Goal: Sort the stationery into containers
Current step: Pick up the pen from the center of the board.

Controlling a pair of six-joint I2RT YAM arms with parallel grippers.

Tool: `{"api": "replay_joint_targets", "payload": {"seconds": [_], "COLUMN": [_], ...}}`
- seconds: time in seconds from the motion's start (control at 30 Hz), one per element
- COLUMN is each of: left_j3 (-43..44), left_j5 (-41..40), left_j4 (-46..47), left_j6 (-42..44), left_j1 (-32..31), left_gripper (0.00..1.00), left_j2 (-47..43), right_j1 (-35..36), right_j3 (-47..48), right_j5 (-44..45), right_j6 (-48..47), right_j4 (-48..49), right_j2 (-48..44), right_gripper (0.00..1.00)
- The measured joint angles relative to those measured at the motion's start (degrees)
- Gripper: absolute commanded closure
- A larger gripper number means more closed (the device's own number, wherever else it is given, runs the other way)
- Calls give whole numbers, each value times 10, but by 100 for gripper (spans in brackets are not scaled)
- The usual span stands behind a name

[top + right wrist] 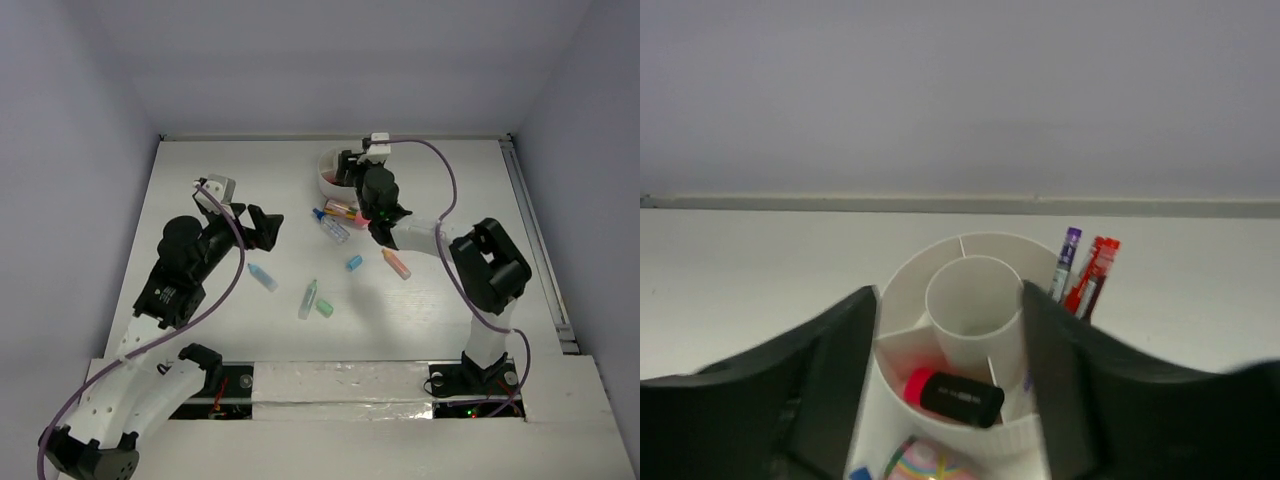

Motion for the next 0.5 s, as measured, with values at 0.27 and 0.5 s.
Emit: {"api": "replay_joint_targets", "payload": {"seconds": [0.27, 0.5], "left_j3": [0, 0], "left_j5": [2, 3], "left_j4": [0, 0], "left_j6": [0, 0], "left_j1": [0, -4], "left_gripper": [1, 1], "left_j2": [-30, -64], "right_j1": [-12, -123], "right_j3": [-19, -120], "right_j5": [-3, -99], "right_j6": [125, 264], "right_j4": [-260, -494], "right_j2": [-143, -241], "right_gripper": [100, 15]}}
